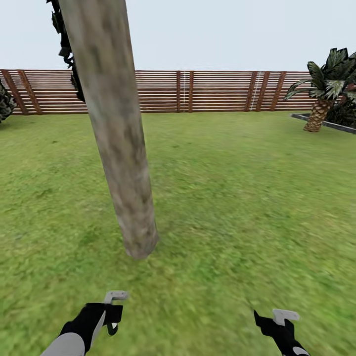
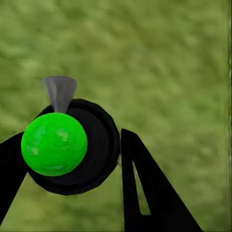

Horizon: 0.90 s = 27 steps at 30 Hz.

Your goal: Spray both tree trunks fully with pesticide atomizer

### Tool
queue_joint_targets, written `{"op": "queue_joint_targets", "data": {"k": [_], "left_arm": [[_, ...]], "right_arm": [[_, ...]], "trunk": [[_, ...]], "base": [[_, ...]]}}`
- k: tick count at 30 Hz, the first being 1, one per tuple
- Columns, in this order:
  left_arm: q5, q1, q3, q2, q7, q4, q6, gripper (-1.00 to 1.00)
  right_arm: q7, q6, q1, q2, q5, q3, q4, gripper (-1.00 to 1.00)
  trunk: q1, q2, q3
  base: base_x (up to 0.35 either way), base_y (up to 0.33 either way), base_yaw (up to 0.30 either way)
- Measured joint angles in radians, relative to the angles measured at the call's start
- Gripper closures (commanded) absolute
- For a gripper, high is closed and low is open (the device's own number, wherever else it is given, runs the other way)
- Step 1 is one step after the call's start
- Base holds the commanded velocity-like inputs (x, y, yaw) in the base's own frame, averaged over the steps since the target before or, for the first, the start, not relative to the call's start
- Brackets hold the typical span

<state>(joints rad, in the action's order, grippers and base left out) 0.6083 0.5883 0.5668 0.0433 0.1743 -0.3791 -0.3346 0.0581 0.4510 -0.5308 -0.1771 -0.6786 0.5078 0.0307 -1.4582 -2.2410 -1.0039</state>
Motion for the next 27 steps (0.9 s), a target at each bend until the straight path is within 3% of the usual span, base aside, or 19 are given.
{"op": "queue_joint_targets", "data": {"k": [2, 3, 4, 5, 7, 12, 14, 19, 22, 24, 27], "left_arm": [[0.0, 0.005, 0.0, 0.002, -0.001, -0.001, 0.0, 1.0], [0.008, 0.058, -0.005, -0.008, -0.005, -0.007, -0.103, 1.0], [0.001, 0.124, -0.008, -0.008, -0.005, -0.082, -0.107, 1.0], [0.003, 0.157, -0.008, -0.007, -0.004, -0.11, -0.108, 1.0], [0.006, 0.124, -0.008, -0.006, -0.003, -0.112, -0.109, 1.0], [0.005, 0.125, -0.01, -0.002, 0.003, -0.115, -0.109, 1.0], [0.02, 0.125, -0.098, 0.003, 0.004, -0.114, -0.112, 1.0], [0.02, 0.132, -0.146, 0.04, 0.005, -0.119, -0.151, 1.0], [0.018, 0.133, -0.143, 0.028, 0.007, -0.12, -0.155, 1.0], [0.02, 0.133, -0.141, -0.008, 0.024, -0.121, -0.156, 1.0], [0.02, 0.133, -0.14, -0.054, 0.103, -0.123, -0.155, 1.0]], "right_arm": [[0.0, 0.0, 0.0, 0.0, 0.0, 0.0, 0.0, -1.0], [-0.001, 0.0, 0.004, 0.02, 0.009, 0.003, -0.003, -1.0], [-0.001, 0.0, 0.006, 0.021, 0.009, 0.0, -0.003, -1.0], [-0.001, 0.0, 0.006, 0.021, 0.009, 0.0, -0.002, -1.0], [-0.001, 0.0, 0.007, 0.021, 0.009, 0.0, -0.002, -1.0], [-0.002, 0.0, 0.009, 0.022, 0.009, 0.0, -0.002, -1.0], [-0.003, 0.0, 0.012, 0.022, 0.01, 0.0, -0.002, -1.0], [-0.003, 0.0, 0.012, 0.022, 0.01, 0.0, -0.002, -1.0], [-0.003, 0.0, 0.012, 0.022, 0.01, 0.0, -0.002, -1.0], [-0.002, 0.0, 0.012, 0.022, 0.01, 0.0, -0.002, -1.0], [-0.002, 0.0, 0.012, 0.022, 0.01, 0.0, -0.002, -1.0]], "trunk": [[0.0, 0.0, 0.0], [0.0, 0.0, -0.001], [0.0, 0.0, 0.0], [0.0, 0.0, 0.0], [0.0, 0.0, -0.001], [0.0, 0.0, 0.0], [0.0, 0.0, 0.0], [0.0, 0.0, 0.0], [0.0, 0.0, 0.0], [0.0, 0.0, 0.0], [0.0, 0.0, 0.0]], "base": [[0.0, 0.0, -0.145], [0.0, 0.0, 0.0], [0.0, 0.0, 0.0], [0.0, 0.005, 0.0], [0.035, 0.103, 0.0], [0.072, 0.161, 0.0], [0.003, 0.005, 0.0], [0.0, 0.001, 0.0], [0.0, 0.0, 0.0], [0.0, 0.0, 0.0], [0.0, 0.0, 0.0]]}}
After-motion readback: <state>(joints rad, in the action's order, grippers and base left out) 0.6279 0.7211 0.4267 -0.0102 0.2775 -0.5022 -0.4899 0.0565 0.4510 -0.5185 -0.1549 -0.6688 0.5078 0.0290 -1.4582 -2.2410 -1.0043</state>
